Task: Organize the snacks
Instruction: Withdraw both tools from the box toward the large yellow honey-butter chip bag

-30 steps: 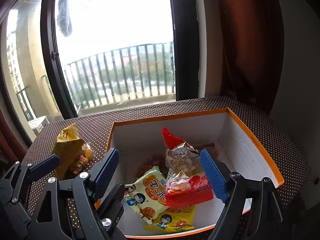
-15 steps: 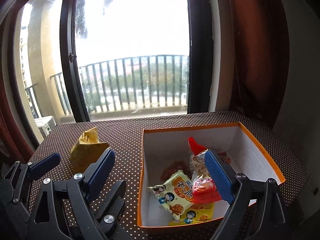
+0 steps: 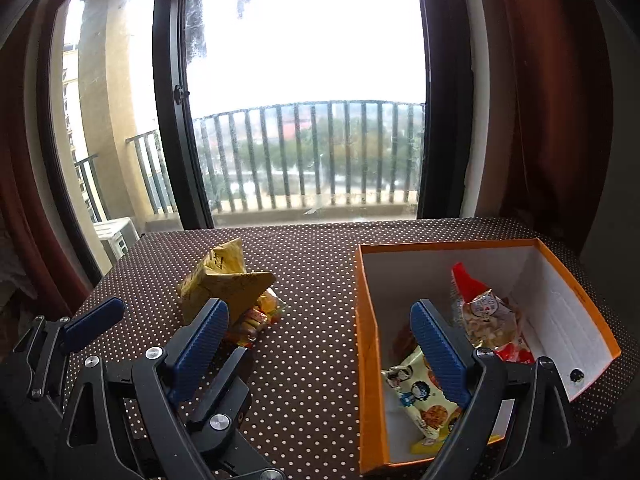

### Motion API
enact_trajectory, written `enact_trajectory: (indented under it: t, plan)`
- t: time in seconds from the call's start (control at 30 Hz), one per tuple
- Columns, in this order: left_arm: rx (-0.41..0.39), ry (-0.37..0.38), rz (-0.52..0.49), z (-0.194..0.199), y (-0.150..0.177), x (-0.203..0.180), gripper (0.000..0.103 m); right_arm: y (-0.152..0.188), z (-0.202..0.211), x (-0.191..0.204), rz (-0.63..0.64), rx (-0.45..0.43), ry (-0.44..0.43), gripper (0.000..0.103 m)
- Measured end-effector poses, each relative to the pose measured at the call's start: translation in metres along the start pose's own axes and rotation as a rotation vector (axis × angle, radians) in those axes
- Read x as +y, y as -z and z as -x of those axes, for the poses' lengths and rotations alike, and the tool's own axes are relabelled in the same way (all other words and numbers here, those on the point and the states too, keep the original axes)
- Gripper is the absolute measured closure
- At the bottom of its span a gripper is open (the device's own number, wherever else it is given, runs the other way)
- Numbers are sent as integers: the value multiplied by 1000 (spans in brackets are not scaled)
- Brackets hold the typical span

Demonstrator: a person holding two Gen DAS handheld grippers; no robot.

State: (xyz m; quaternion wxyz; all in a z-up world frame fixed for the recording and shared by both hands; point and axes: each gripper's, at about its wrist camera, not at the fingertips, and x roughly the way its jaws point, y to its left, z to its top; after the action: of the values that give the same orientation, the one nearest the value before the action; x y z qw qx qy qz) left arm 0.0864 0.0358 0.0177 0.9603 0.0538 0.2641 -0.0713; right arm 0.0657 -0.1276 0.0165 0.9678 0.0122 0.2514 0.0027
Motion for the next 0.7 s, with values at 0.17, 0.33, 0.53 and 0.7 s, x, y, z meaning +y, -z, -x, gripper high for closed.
enact_trajectory:
  t: [0.17, 0.33, 0.53, 0.7]
  plan:
    - [17, -23, -16, -19, -7, 20, 4, -7, -17, 14, 21, -8, -19, 9]
    - [32, -42, -4, -36, -16, 37, 4, -15, -34, 26, -1, 4, -38, 9]
    - [44, -60, -24, -61, -26, 52, 4, -21, -57, 33, -37, 14, -62, 8]
    - [72, -87, -21, -90, -36, 62, 4, -27, -82, 30, -102, 56, -43, 6]
